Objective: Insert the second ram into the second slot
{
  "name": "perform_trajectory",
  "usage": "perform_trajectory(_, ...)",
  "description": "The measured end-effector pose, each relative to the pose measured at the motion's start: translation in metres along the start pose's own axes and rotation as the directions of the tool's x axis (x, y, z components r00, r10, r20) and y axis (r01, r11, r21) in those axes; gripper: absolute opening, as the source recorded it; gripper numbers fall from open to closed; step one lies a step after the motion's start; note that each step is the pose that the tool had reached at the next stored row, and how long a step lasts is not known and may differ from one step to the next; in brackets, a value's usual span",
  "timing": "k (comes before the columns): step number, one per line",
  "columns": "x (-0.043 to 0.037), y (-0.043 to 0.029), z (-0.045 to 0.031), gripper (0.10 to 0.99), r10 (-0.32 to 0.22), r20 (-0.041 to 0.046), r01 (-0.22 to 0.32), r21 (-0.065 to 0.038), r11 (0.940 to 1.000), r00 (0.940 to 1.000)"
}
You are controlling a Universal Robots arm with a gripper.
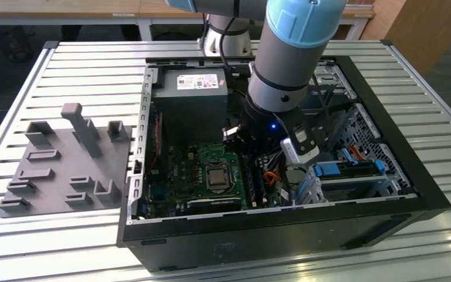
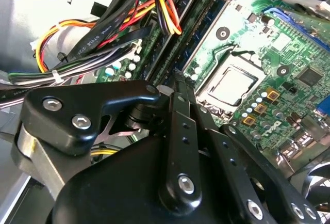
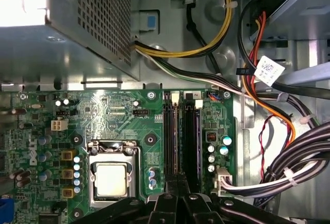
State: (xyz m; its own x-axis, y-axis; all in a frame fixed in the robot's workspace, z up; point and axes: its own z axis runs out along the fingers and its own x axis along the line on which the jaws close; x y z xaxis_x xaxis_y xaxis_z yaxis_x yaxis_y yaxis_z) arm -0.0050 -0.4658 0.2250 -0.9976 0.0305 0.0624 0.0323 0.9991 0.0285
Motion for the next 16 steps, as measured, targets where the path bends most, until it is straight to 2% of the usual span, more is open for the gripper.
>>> perform_trajectory(16,-0.0005,-0.0004,0.0089,0.106,0.0,-0.0002,0.0,0.001,1.0,1.0)
